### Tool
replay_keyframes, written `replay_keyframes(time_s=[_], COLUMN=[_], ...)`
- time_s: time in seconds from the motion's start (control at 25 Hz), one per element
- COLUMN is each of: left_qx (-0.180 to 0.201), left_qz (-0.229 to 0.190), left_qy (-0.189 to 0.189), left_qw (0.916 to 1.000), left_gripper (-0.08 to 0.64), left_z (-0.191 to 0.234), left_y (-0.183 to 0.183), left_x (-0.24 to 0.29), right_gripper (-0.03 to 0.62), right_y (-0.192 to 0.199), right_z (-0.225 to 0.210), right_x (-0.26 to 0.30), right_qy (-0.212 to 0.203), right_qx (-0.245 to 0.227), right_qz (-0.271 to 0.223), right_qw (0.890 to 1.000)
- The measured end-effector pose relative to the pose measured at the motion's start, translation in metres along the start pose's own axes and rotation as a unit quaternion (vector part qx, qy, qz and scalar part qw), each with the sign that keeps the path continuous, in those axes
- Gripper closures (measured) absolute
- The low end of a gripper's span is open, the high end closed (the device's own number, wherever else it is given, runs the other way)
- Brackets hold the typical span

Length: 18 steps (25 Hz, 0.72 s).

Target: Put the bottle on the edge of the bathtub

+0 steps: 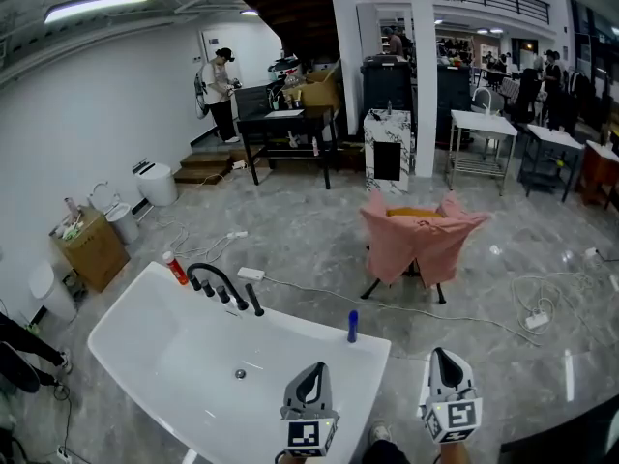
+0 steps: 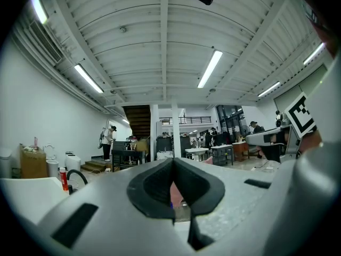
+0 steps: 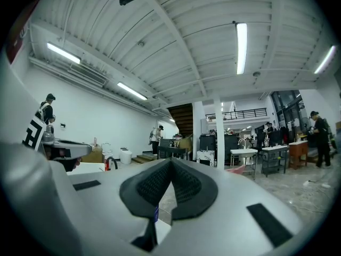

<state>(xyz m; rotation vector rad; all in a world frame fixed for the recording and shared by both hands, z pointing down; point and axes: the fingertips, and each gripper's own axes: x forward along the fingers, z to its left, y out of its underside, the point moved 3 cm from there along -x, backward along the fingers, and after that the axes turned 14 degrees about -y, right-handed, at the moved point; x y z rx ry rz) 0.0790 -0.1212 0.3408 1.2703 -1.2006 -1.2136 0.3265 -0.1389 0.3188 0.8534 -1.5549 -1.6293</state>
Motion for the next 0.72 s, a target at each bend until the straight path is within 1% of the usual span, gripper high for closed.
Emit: replay_keyframes(time_s=[0.36,0.48,0.6,0.72], left_qx=[-0.003,-0.002,-0.003,-0.002], left_qz=[0.012,0.025,0.013,0.017], left_qy=[0.004,0.005,0.001,-0.004], left_qw=[0.9999,0.9997,0.9999,0.9998], left_gripper=[0.555,0.555,0.555,0.555], left_z=[0.002,0.003,0.006,0.009], left_y=[-0.001,0.005,0.007,0.007], left_x=[0.002,0.002,0.004,0.003], right_gripper=[0.595,0.595,0.595,0.595], right_y=[0.002,0.004,0.006,0.007], right_z=[0.002,0.003,0.005,0.006], right_x=[0.005,0.008,0.010,0.011], right_qy=[-0.002,-0.003,-0.003,-0.003], right_qx=[0.001,0.002,0.002,0.004], right_qz=[0.003,0.002,0.003,0.003], right_qw=[1.000,1.000,1.000,1.000])
